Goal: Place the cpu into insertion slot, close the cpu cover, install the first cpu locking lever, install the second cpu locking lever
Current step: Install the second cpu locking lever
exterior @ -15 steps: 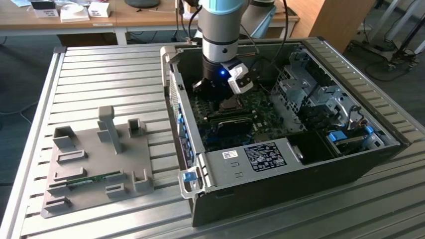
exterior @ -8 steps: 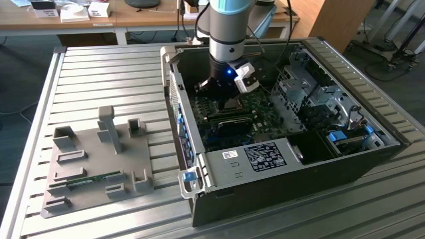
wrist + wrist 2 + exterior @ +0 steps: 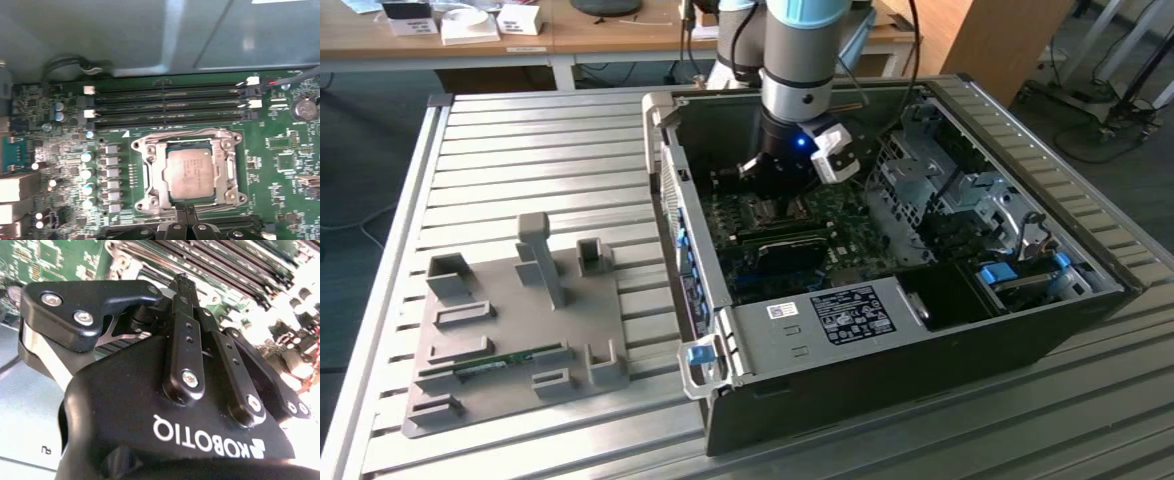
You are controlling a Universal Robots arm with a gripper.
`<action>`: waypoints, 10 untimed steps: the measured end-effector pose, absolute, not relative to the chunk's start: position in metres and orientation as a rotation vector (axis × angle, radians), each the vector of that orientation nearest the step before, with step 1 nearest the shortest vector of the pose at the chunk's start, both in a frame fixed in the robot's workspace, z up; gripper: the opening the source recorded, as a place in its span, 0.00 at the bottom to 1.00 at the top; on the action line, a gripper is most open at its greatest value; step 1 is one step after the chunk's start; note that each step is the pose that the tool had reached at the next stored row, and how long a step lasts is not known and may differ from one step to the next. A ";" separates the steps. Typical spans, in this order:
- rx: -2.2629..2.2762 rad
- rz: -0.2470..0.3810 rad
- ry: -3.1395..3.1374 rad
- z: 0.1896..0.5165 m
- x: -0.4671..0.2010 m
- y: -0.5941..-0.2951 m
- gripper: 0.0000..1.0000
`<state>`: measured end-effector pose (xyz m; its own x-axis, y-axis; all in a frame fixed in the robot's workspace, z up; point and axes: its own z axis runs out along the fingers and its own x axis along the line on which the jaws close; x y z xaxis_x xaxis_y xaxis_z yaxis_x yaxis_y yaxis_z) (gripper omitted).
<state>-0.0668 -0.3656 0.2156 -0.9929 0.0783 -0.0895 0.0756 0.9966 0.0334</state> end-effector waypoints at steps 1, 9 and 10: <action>0.118 0.046 3.048 0.216 -0.066 -0.365 0.11; 0.117 0.046 3.048 0.216 -0.065 -0.352 0.11; 0.116 0.046 3.048 0.216 -0.065 -0.352 0.11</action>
